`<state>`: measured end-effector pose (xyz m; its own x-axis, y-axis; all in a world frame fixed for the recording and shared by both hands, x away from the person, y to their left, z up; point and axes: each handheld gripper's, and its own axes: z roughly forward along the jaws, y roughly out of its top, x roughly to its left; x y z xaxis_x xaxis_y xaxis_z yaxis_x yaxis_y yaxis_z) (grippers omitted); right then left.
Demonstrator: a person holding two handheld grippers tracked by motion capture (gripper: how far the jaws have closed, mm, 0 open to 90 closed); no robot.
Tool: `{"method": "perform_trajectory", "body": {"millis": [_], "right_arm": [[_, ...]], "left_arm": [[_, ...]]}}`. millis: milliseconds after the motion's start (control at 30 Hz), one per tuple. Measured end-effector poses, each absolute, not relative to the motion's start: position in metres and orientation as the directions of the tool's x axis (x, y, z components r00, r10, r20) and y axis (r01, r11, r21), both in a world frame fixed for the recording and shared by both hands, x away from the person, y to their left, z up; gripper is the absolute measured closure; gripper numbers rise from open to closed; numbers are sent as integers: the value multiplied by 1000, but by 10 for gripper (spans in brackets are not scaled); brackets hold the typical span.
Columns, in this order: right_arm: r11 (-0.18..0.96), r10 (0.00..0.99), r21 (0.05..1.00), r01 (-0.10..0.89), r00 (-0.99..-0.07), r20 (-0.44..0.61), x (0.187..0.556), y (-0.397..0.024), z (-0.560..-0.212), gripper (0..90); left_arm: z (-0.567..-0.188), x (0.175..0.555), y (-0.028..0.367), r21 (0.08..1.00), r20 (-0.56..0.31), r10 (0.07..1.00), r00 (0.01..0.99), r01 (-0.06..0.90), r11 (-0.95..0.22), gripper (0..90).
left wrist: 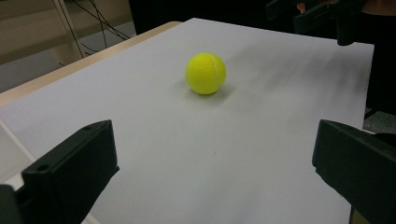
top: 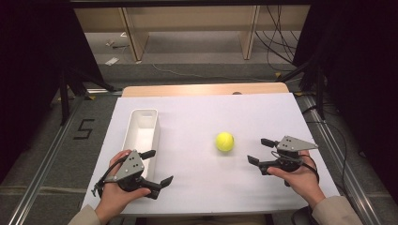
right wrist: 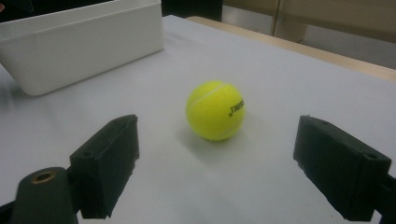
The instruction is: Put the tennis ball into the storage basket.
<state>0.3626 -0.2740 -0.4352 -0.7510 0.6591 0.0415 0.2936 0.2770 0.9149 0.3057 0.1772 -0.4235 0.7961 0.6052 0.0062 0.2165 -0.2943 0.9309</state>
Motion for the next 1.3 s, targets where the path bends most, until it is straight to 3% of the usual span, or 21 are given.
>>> {"method": "perform_trajectory", "body": {"millis": [600,1300], "right_arm": [[286,660,911,298,-750,38,367,-267,-435,149],[358,634,878,316,-773,20,403,-225,-444,71]], "left_arm": [[-423,305,178,931,14,604,797,210,-299,0],[-422,304,177,933,13,601,799,207,-295,0]]}}
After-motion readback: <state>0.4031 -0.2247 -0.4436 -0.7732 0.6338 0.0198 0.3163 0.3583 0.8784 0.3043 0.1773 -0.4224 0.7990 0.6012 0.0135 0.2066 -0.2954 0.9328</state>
